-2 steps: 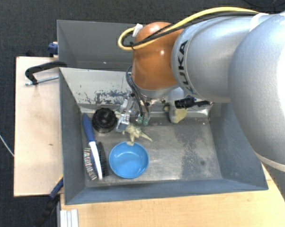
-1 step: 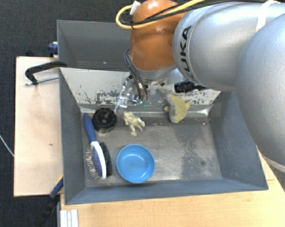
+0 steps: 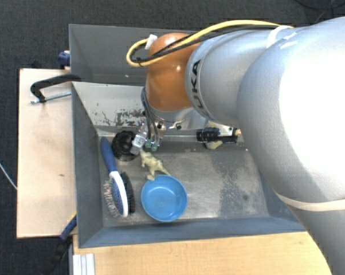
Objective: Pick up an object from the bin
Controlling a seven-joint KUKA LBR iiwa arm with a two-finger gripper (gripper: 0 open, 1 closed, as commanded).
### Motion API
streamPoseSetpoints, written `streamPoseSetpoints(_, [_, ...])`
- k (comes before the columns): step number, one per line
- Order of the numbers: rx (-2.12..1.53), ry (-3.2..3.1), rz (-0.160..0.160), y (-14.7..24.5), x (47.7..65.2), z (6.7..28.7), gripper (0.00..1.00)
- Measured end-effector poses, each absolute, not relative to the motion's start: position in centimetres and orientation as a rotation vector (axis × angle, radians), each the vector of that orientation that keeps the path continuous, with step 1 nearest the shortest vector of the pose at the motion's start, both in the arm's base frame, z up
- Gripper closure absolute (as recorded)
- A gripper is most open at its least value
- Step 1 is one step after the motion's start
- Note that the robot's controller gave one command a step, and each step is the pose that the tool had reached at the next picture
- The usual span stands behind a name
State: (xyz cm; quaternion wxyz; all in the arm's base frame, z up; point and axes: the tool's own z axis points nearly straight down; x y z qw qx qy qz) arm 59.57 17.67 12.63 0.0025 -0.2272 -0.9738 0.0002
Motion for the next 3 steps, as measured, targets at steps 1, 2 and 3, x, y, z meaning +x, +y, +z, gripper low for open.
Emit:
streamPoseSetpoints(1, [-0.740,-3.062,-0.011,18.8,60.1,17.9,1.00])
streamPoseSetpoints(2, [-0.671,-3.077,-0.010,20.1,60.1,11.6,1.00])
streamPoseSetpoints(3, [-0.678,-3.080,-0.018,20.4,60.3,10.6,1.00])
